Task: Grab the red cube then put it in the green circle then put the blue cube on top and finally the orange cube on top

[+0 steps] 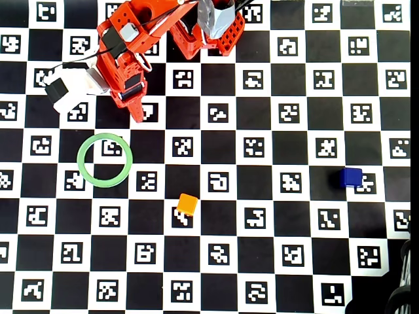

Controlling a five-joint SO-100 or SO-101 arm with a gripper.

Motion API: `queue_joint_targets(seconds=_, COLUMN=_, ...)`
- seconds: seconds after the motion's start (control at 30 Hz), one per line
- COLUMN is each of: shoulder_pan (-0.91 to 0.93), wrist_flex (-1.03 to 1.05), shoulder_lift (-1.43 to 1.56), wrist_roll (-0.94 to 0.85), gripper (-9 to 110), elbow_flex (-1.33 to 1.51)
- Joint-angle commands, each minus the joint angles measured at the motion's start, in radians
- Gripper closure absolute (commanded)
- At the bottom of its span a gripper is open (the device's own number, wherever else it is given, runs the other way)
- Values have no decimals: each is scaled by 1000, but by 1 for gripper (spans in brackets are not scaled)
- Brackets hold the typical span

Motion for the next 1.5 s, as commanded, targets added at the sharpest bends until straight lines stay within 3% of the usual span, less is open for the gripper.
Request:
queue_joint_targets(seconds=0.0, shoulder_pan=-9, wrist_flex=9, shoulder_lift=3, wrist_roll=-6, gripper=99, elbow_flex=-14)
queue_joint_targets(seconds=0.4, shoulder_pan=-15, wrist_flex=48, shoulder_lift=18, wrist_roll=17, gripper=103, elbow_flex=-40)
queue_joint_targets(seconds=0.87, shoulder_pan=-26, wrist_flex=331, shoulder_lift=66, wrist_roll=61, gripper=103, elbow_flex=-322)
queue_joint_targets(seconds=1.47, shoulder_pan=-150, wrist_flex=699, shoulder_lift=-94, wrist_roll=410, gripper=104, elbow_flex=-864)
